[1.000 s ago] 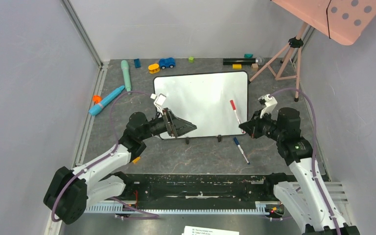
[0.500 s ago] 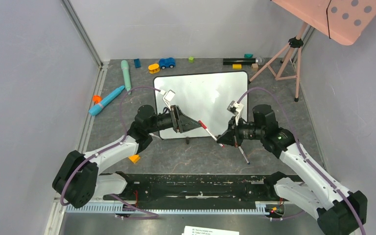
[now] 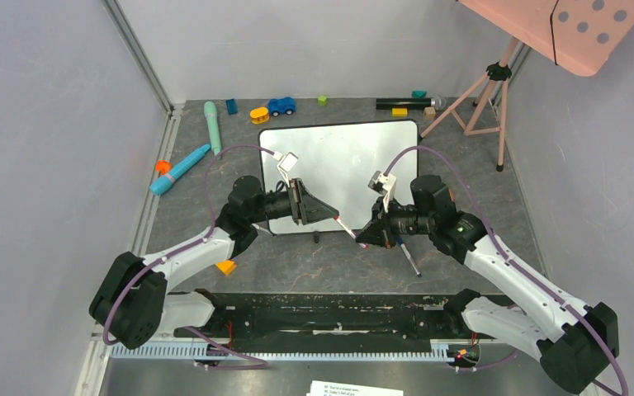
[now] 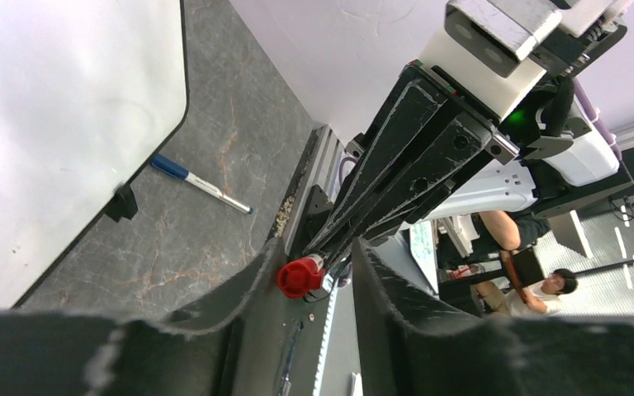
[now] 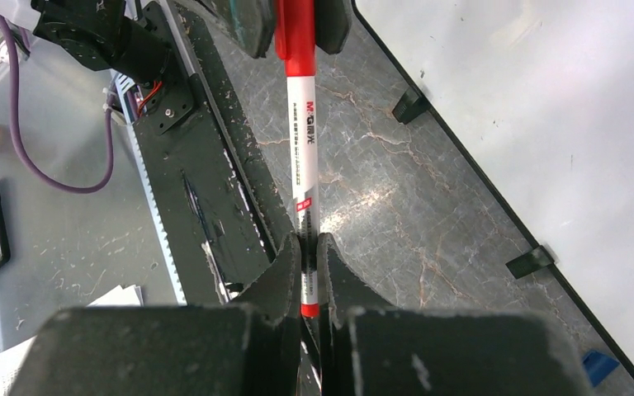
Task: Write a sentence on the whiteboard
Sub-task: Pass from the right arm to the left, then open the pen cap from the whiteboard marker.
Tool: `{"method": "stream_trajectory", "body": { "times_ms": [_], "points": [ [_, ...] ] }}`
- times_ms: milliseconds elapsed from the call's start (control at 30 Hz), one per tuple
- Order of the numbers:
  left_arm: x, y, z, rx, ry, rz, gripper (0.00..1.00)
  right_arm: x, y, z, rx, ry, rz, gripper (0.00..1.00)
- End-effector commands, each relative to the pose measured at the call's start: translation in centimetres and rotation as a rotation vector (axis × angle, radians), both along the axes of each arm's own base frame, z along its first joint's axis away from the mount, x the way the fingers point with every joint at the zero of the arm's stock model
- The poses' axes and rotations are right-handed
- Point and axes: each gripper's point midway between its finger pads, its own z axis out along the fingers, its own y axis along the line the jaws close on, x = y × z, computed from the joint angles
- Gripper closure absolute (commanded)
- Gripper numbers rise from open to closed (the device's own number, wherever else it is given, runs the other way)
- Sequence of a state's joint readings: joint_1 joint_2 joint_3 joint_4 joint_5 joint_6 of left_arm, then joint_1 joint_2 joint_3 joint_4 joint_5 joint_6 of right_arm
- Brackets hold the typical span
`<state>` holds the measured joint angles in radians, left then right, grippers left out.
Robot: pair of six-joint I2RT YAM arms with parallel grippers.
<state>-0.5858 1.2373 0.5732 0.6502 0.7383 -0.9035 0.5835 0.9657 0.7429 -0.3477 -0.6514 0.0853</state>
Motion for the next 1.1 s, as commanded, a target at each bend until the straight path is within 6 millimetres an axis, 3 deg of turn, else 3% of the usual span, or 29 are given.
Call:
{"method": "stream_trajectory", "body": {
  "times_ms": [0,167,200,267,333,433,567,633,767,867,1067],
  "points": [
    [-0.8,-0.3,1.1,-0.011,-0.023,-0.06,0.66,1.4,0.7,2.2,0.031,-0.08,-0.019,1.0],
    [-1.0,-0.4,0.6,0.006,-0.012,-0.08,0.97,1.5,0.7,2.4,0.028,-0.09,-0.026,1.0],
    [-1.0,-0.4,0.6,0.007,-0.01,-0.082,0.98,1.6,0.7,2.5,0.029,-0.094,-0.026,0.99],
    [-0.8,-0.4,0.5,0.007,-0.006,-0.064,0.98,1.9,0.5,2.8,0.03,-0.107,-0.046,0.61],
    [-0.5,-0.1,0.9,-0.006,-0.01,-0.026,0.98,2.1,0.5,3.5,0.052,-0.13,-0.064,0.34],
    [0.0,0.4,2.2,-0.086,-0.014,0.053,0.98,2.9,0.5,5.2,0.136,-0.159,-0.147,0.19],
    [0.5,1.2,4.6,-0.24,0.004,0.121,0.98,3.8,-0.1,8.5,0.376,-0.205,-0.309,0.09],
    [0.6,1.3,5.9,-0.307,0.014,0.123,0.98,3.2,-0.4,10.0,0.548,-0.197,-0.348,0.04],
    [0.9,1.3,8.0,-0.45,0.059,0.102,0.98,2.8,-0.3,11.5,0.688,-0.17,-0.342,0.06],
    [1.0,1.1,9.5,-0.532,0.085,0.06,0.98,2.9,0.3,11.9,0.719,-0.121,-0.328,0.17],
    [1.2,0.4,9.2,-0.522,0.089,0.047,0.98,2.8,0.7,13.0,0.818,-0.056,-0.319,0.41]
  ]
}}
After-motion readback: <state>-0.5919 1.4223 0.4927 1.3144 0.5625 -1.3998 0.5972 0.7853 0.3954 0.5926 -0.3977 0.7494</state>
